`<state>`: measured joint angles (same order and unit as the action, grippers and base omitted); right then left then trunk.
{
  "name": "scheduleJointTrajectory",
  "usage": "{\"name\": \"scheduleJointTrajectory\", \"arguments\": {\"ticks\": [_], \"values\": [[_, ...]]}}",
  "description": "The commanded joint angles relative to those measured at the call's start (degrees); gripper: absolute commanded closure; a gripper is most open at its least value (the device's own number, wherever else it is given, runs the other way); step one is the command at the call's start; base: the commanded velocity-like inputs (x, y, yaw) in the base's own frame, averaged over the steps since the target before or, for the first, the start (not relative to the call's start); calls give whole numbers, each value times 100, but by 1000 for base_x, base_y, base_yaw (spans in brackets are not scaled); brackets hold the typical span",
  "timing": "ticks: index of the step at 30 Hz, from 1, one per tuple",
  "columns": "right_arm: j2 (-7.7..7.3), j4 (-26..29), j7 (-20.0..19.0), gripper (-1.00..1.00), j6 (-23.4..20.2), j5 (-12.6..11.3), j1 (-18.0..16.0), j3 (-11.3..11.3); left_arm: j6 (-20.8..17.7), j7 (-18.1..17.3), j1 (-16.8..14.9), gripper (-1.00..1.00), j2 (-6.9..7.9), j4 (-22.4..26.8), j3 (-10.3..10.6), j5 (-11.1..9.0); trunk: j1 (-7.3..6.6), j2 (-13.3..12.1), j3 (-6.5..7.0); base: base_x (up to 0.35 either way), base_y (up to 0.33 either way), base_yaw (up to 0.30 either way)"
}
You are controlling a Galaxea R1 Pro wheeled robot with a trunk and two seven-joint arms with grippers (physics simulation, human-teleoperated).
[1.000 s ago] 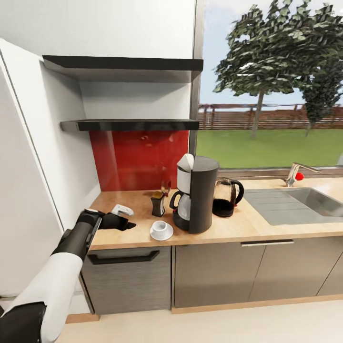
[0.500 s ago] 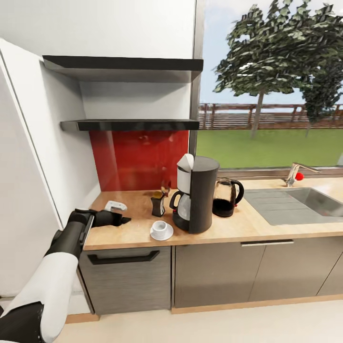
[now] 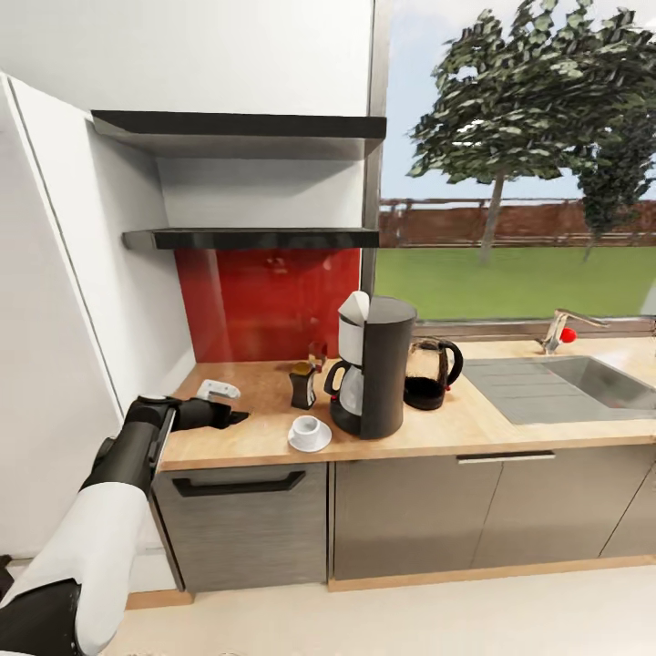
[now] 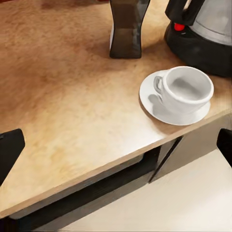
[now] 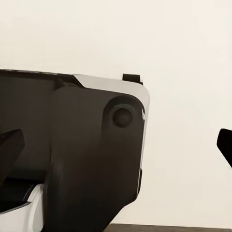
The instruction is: Set up a coffee station on the kitchen countertop: keep the coffee maker on the countertop, move the bottle of coffee from the kitchen shelf to the counter next to the coffee maker, place a paper coffee filter on top of the coffee maker, put the saucer next to the coffee maker with the coffee cup on the saucer, and place the electric kettle next to the coffee maker.
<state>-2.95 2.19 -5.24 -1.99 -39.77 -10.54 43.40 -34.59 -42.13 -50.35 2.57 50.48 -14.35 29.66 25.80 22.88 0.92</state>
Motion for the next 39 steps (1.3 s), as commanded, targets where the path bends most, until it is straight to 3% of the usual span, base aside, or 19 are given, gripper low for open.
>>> {"name": "scheduleJointTrajectory", "arguments": {"ticks": [1, 6, 8, 9, 11, 25, 28, 32, 39], "values": [[-4, 9, -12, -100, -21, -58, 0, 46, -15, -49, -2, -100, 8, 10, -16, 46, -1, 5, -3, -312, 0, 0], [-11, 10, -12, -100, -21, -58, 0, 46, 41, -91, 70, -100, 101, 36, -16, -109, -1, 5, -3, -104, 0, 0], [-12, 10, -12, -100, -21, -58, 0, 46, 394, -272, 266, -100, 124, 73, -19, -304, -1, 5, -3, -18, 0, 0], [-12, 10, -12, -100, -21, -58, 0, 46, 800, -526, 453, -100, 162, 104, -24, -406, -1, 5, -3, -6, 0, 0], [-13, 10, -12, -100, -21, -58, 0, 46, 1065, -780, 611, -100, 215, 122, -64, -455, -1, 5, -3, -3, 0, 0], [-5, 11, -12, -100, -21, -58, 0, 46, 1702, -2559, 1420, -100, 409, 131, -955, -494, -1, 5, -3, 0, 0, 0], [-4, 11, -12, -100, -21, -58, 0, 46, 1773, -2759, 1674, -100, 416, 136, -1049, -496, -1, 5, -3, 0, 0, 0], [-4, 10, -12, -100, 5, -58, 0, 51, 2147, -2856, 2059, -100, 419, 131, -1087, -489, -1, 5, -3, 0, 0, 0], [-7, 10, -12, -100, 186, -50, 0, 54, 2458, -2788, 2716, -100, 406, 63, -1092, -459, -1, 5, -3, 0, 0, 0]]}}
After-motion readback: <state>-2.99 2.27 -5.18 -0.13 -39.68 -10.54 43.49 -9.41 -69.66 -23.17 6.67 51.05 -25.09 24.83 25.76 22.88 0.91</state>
